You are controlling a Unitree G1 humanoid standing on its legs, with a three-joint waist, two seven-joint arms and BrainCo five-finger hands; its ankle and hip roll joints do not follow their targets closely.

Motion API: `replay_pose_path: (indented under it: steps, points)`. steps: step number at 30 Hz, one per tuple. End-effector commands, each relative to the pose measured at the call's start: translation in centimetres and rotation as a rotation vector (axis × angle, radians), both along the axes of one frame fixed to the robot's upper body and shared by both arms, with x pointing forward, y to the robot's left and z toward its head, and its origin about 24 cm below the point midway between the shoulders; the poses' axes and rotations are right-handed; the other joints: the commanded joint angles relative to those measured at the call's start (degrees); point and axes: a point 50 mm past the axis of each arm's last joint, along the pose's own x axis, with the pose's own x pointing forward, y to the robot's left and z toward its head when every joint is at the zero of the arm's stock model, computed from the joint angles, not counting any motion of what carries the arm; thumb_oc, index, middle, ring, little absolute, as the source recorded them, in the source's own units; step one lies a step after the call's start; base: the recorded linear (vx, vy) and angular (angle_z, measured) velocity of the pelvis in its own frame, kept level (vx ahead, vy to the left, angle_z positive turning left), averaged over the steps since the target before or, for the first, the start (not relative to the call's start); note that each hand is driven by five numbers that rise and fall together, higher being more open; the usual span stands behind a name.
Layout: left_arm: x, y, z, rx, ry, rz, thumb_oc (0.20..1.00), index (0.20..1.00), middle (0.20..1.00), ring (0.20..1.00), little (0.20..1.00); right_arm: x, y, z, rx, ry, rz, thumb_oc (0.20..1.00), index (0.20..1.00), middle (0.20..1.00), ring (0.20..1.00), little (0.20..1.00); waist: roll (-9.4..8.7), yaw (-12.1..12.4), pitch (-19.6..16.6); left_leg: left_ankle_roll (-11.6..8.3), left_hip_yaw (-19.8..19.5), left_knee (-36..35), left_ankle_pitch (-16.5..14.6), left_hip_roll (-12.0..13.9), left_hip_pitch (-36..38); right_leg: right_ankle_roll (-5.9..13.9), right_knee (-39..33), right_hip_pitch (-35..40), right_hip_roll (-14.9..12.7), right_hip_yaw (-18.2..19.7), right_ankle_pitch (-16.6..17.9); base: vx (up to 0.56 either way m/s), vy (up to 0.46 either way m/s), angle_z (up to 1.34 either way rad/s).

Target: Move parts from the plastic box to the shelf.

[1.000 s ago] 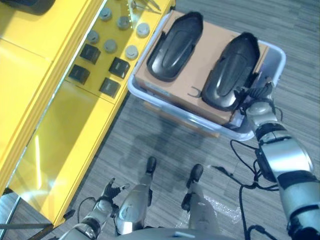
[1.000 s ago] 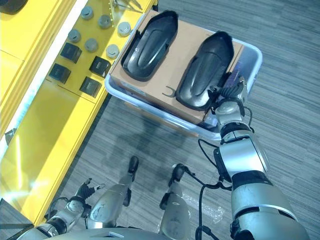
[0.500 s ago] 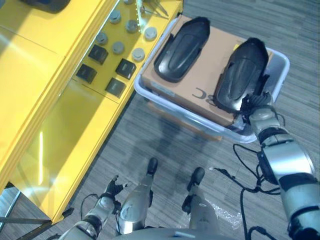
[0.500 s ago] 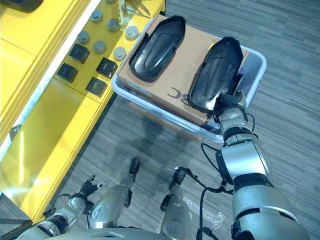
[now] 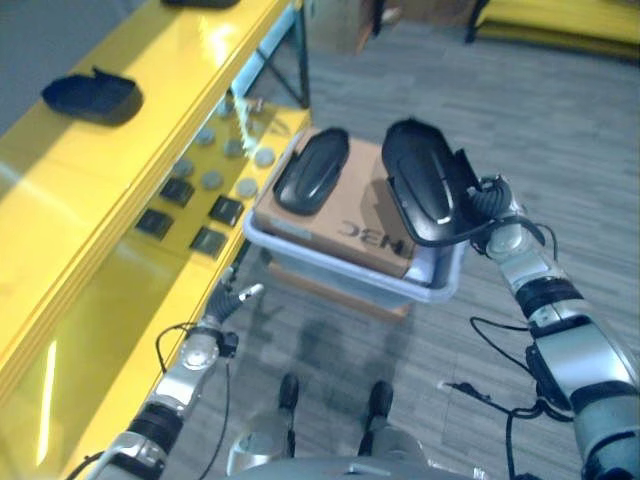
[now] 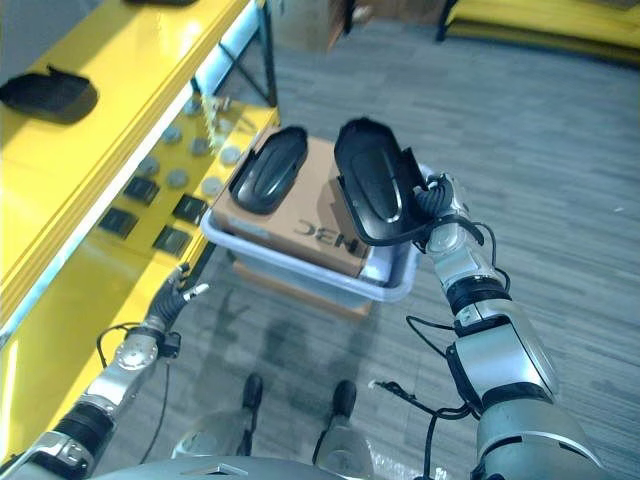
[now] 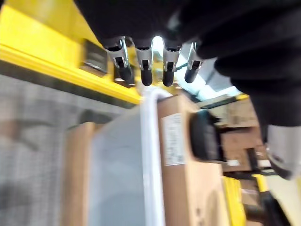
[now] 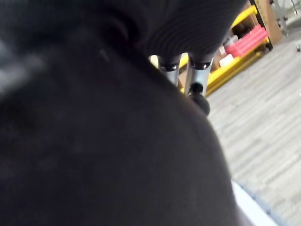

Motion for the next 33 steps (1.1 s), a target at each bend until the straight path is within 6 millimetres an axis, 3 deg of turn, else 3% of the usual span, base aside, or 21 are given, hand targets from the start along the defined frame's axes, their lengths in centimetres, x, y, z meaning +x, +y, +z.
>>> replay_pose_path:
  steps: [1,3,6,11,16,23,28,33]
  points:
    - [-0.1,-0.6,-1.0,-0.087,0.049,-0.017,1.0,1.0,1.0,1.0,1.0,-0.1,-0.9,2.3,-0.112,-0.064,0.002,0.2,0.2,0.2,0.2,0.2,-2.08,0.4,-3.2,-3.34,1.7,-0.1,-0.7,2.6,-0.3,5.17,0.5,6.1,-3.7,1.4,-5.7,0.04,-0.018,-0.3]
    - [0.9,-2.2,0.2,-0.338,0.029,-0.007,1.0,1.0,1.0,1.0,1.0,0.0,1.5,3.2,-0.189,-0.095,0.114,0.2,0.2,0.2,0.2,0.2,-2.53,-1.4,-5.5,-3.54,2.8,-0.1,-1.2,3.1,2.3,5.02,0.9,8.0,-3.5,2.1,-6.4,0.03,-0.027,-0.24]
    - [1.7,-4.8,0.6,-0.51,0.059,-0.037,1.0,1.0,1.0,1.0,1.0,-0.2,2.9,2.9,-0.218,-0.099,0.175,0.2,0.2,0.2,0.2,0.2,-2.92,-2.6,-7.4,-3.44,3.6,-0.1,-1.9,3.3,4.4,4.9,1.3,9.3,-3.4,2.8,-7.0,0.02,-0.019,-0.19]
    - [3.1,-9.2,0.3,-0.766,0.173,-0.048,1.0,1.0,1.0,1.0,1.0,-0.2,7.4,2.5,-0.239,-0.12,0.347,0.2,0.2,0.2,0.2,0.2,-3.48,-4.9,-10.2,-3.18,5.2,-0.1,-3.0,3.8,7.5,4.71,1.6,11.0,-3.0,4.6,-7.7,0.01,-0.027,-0.2]
    - [3.6,-11.2,0.2,-0.824,0.228,-0.045,1.0,1.0,1.0,1.0,1.0,-0.2,10.3,2.3,-0.239,-0.13,0.447,0.2,0.2,0.2,0.2,0.2,-3.57,-5.8,-11.0,-3.0,5.9,-0.1,-3.3,4.1,8.7,4.46,1.7,11.5,-2.6,5.4,-8.0,0.0,-0.014,-0.13]
    - [4.3,-13.7,1.5,-0.835,0.231,-0.104,1.0,1.0,1.0,1.0,1.0,-0.4,14.4,1.0,-0.206,-0.105,0.578,0.2,0.2,0.2,0.2,0.2,-3.79,-6.2,-11.5,-2.73,6.2,-0.1,-3.6,4.2,9.6,4.17,1.7,12.1,-2.1,5.8,-8.1,0.0,-0.006,-0.02]
    - [4.9,-14.2,2.8,-0.863,0.192,-0.115,1.0,1.0,1.0,1.0,1.0,-0.8,16.0,0.3,-0.203,-0.083,0.646,0.2,0.2,0.2,0.2,0.2,-3.83,-6.2,-11.4,-2.74,6.0,-0.1,-3.5,4.2,9.6,4.13,1.8,12.2,-2.1,5.6,-8.2,0.0,0.0,0.0]
    - [6.0,-13.8,3.8,-0.79,0.141,-0.125,1.0,1.0,1.0,1.0,1.0,-2.3,19.4,-0.5,-0.154,-0.07,0.804,0.2,0.2,0.2,0.2,0.2,-3.7,-6.5,-11.3,-2.75,5.9,-0.1,-3.5,4.1,9.7,4.08,1.9,12.4,-2.1,5.5,-8.3,0.0,0.0,0.0]
